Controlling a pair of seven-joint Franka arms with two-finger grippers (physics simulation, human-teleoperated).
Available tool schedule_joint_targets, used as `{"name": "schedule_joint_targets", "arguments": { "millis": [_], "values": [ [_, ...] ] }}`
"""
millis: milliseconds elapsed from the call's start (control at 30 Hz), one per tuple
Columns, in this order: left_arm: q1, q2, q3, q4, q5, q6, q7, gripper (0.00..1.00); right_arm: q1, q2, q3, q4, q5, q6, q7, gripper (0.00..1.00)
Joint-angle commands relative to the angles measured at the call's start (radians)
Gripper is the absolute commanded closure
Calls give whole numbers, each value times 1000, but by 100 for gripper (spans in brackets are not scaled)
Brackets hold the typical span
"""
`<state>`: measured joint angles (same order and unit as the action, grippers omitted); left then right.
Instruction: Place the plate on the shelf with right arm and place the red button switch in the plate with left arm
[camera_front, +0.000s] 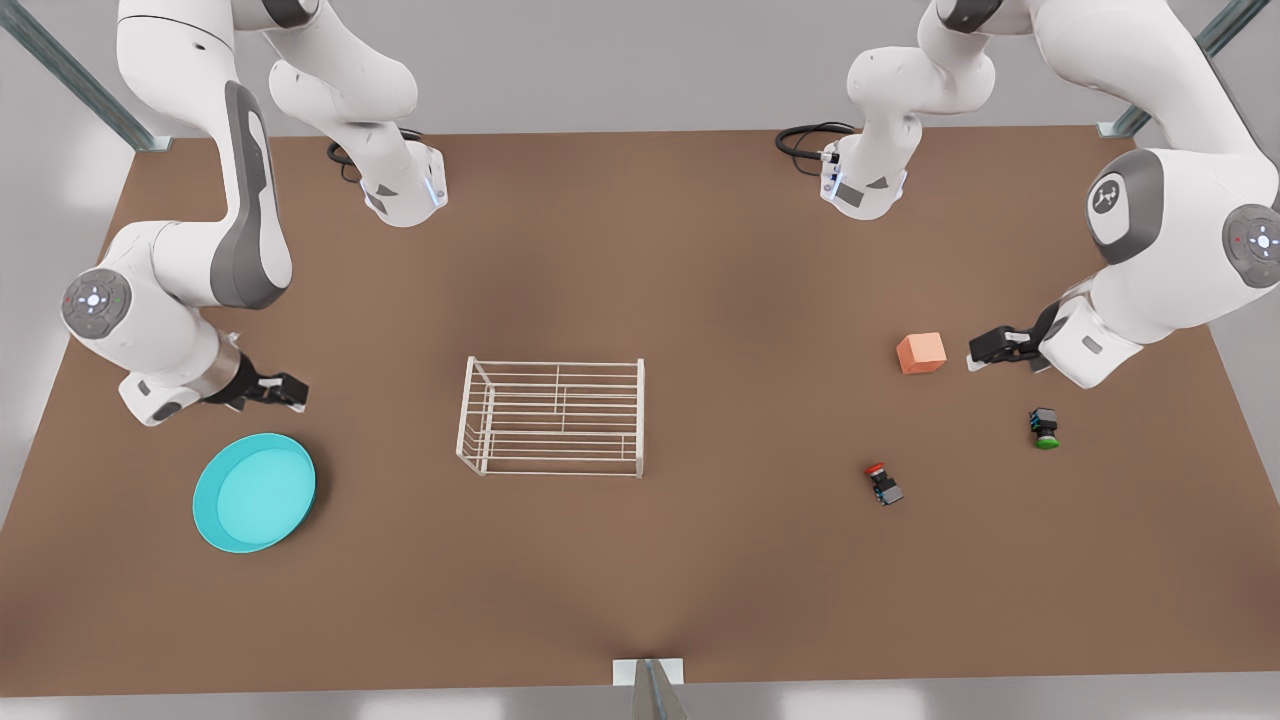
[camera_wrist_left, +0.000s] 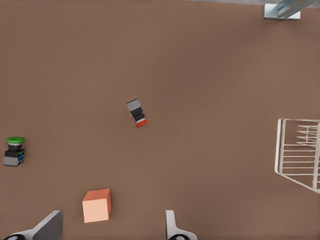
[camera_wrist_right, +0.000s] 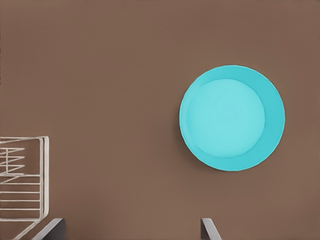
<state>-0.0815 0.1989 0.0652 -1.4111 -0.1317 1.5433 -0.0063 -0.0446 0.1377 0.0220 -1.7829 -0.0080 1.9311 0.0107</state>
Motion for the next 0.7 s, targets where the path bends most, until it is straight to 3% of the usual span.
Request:
{"name": "schedule_joint_targets", "arguments": {
  "millis": [0, 267, 433, 500, 667],
  "values": [
    [0, -1, -1, 1, 0, 6, 26, 0, 0, 0, -1, 0, 0, 62, 6, 0],
    [-3, -1, 1, -3, 37, 11, 28, 0, -141, 111, -10, 161, 14, 3, -348, 0],
    [-3, -1, 1, -8, 47, 20, 28, 0, -264, 293, -7, 264, 249, -14, -528, 0],
    [-3, -1, 1, -8, 47, 20, 28, 0, -299, 485, -5, 563, 247, -273, -537, 0],
    [-3, -1, 1, -8, 47, 21, 28, 0, -344, 623, -7, 678, 258, -264, -667, 0]
  ]
}}
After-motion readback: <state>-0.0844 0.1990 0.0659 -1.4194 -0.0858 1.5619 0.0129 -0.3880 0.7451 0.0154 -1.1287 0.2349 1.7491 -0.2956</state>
